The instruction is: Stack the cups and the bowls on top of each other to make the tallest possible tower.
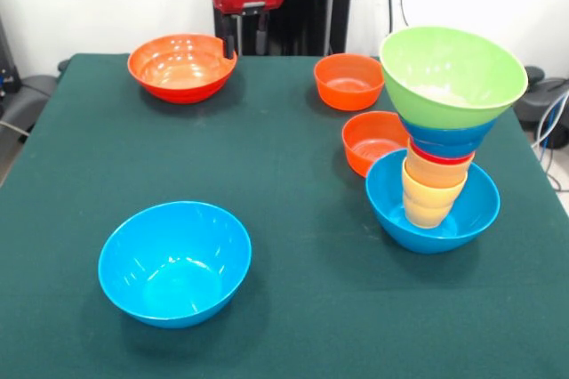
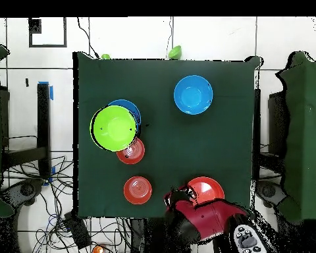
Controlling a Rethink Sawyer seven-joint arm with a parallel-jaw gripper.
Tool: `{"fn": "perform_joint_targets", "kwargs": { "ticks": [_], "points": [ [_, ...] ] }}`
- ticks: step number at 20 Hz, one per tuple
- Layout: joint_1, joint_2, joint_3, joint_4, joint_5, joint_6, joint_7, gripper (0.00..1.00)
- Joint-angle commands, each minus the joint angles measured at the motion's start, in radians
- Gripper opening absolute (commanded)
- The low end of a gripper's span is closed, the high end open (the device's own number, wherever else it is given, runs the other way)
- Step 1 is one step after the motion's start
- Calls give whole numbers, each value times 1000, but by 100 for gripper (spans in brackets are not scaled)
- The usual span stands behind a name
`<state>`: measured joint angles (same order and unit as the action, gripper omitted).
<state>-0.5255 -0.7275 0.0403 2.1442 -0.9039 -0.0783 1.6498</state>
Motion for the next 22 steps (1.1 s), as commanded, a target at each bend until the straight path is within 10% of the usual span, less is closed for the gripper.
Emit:
{"fn": "perform_joint_targets", "kwargs": {
  "ticks": [1,9,14,22],
  "points": [
    [13,20,30,-91,-69,23,35,100],
    [-54,65,77,-81,-78,11,42,100],
    [5,257,-50,-173,-64,-139,81,100],
    [111,311,-198,-240,-12,-226,46,100]
  ]
}}
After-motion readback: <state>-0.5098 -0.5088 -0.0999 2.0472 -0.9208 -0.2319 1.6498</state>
